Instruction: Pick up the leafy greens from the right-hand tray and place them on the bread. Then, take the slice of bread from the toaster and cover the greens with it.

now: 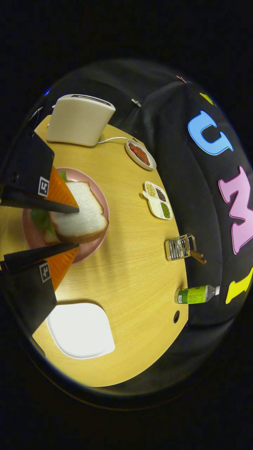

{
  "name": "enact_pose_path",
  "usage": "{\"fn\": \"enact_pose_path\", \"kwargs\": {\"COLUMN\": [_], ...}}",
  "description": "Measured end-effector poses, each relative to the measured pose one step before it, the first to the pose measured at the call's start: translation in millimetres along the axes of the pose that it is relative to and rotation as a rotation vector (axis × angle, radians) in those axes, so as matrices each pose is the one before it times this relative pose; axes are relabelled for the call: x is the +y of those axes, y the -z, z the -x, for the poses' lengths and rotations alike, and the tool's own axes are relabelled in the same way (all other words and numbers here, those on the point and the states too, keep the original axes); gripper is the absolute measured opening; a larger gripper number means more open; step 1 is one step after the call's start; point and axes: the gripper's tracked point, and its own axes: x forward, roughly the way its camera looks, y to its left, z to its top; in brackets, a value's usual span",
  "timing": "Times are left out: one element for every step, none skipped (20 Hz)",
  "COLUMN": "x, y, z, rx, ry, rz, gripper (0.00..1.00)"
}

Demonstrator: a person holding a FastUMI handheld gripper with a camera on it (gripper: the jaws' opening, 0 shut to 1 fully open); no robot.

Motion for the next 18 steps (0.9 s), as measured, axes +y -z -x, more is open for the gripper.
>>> {"fn": "enact_pose_path", "kwargs": {"x": [-2.09, -4.51, -5.19, -3.48, -4.31, -3.69, -2.07, -1.61, -1.95, -0.82, -2.14, -1.94, -1.29, -2.08, -2.31, -1.92, -1.85, -2.4], "y": [0.98, -1.2, -2.9, -5.47, -8.85, -7.68, -8.94, -10.77, -12.01, -15.36, -13.54, -14.51, -14.97, -14.02, -13.76, -13.48, -12.76, -14.52], "z": [2.55, 3.05, 4.72, 6.09, -2.03, 7.72, 9.65, 8.68, 10.75, 16.67, 11.11, 11.56, 12.57, 11.33, 11.02, 10.15, 10.15, 9.34], "rx": [0.00313, -0.0054, -0.0116, -0.01899, -0.0228, -0.02442, -0.02835, -0.03024, -0.03209, -0.0322, -0.03328, -0.03606, -0.03799, -0.03612, -0.03387, -0.03195, -0.02769, -0.03249], "ry": [0.00303, 0.00981, 0.011, 0.0079, 0.00539, 0.00688, 0.00098, -0.00208, -0.0033, -0.00414, -0.00434, -0.00528, -0.00667, -0.00422, -0.00452, -0.00582, -0.00702, -0.00609], "rz": [0.0055, 0.00587, 0.00731, 0.0106, 0.01457, 0.01664, 0.01689, 0.01561, 0.01584, 0.01496, 0.01251, 0.0101, 0.01019, 0.01349, 0.01566, 0.0171, 0.01728, 0.0132], "gripper": [0.66, 0.73, 0.89, 0.93, 0.99, 0.99, 0.99, 0.99, 0.99, 0.99, 0.99, 0.99, 0.99, 0.99, 0.99, 0.99, 0.99, 0.99]}}
